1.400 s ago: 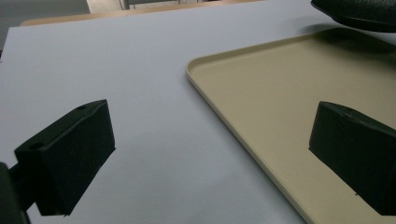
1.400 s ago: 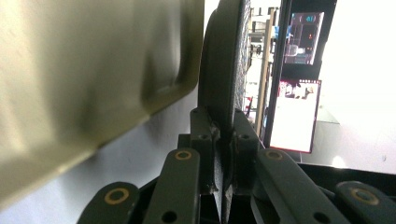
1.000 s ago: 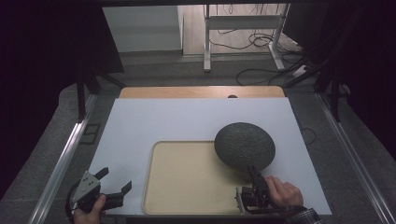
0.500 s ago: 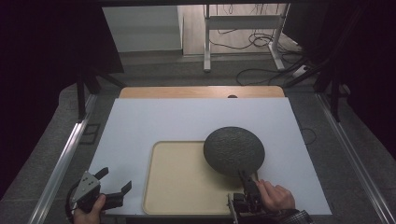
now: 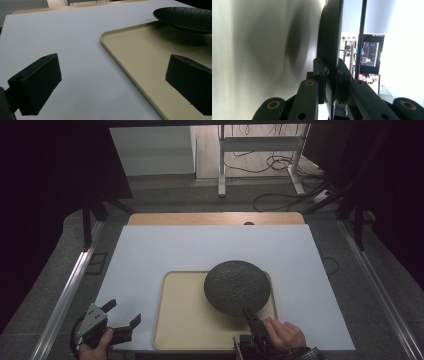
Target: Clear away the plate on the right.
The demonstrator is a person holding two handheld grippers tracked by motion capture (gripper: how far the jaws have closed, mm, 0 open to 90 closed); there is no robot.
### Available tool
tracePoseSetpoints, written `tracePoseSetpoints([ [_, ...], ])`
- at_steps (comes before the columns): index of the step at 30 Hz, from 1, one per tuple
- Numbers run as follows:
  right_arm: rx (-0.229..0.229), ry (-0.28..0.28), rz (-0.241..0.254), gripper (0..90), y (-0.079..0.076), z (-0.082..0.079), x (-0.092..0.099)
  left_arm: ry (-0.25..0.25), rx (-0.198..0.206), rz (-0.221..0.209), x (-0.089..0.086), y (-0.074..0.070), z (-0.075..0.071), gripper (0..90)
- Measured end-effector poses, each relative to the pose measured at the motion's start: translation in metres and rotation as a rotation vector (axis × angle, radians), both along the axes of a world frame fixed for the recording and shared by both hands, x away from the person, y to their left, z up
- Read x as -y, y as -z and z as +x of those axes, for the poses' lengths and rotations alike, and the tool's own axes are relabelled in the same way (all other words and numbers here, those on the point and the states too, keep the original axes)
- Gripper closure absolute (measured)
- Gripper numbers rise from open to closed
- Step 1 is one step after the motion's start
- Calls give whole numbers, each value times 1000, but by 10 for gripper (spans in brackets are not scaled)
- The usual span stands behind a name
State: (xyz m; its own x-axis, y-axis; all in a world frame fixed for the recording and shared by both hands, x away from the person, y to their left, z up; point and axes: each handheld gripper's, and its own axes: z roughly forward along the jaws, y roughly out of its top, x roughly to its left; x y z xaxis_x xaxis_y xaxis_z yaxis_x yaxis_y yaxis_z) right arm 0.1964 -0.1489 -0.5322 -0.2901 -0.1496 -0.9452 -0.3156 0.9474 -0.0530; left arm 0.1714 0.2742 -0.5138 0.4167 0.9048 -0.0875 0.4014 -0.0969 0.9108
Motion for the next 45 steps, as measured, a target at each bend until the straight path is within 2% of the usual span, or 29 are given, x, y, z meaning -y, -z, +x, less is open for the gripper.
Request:
tracePoseSetpoints([
  [3,-1,-32,11,823,1,-3,-6,0,0,-1,0,0,0,0],
  [5,-6,-27,7,823,2,-5,-7,0,0,-2,0,0,0,0],
  [10,-18,-61,4,823,6,-9,-14,0,0,-2,0,0,0,0],
  [24,-55,-93,-15,821,12,-16,-26,2,-1,-2,0,0,0,0],
  [27,-53,-95,-6,823,14,-17,-27,3,-2,-1,0,0,0,0],
  [29,-72,-80,-7,832,14,-17,-29,4,-2,0,0,0,0,0],
  [34,-114,-90,-5,858,17,-18,-32,5,-2,1,0,0,0,0],
  [45,-181,-82,13,830,17,-17,-35,6,-2,2,0,0,0,0],
])
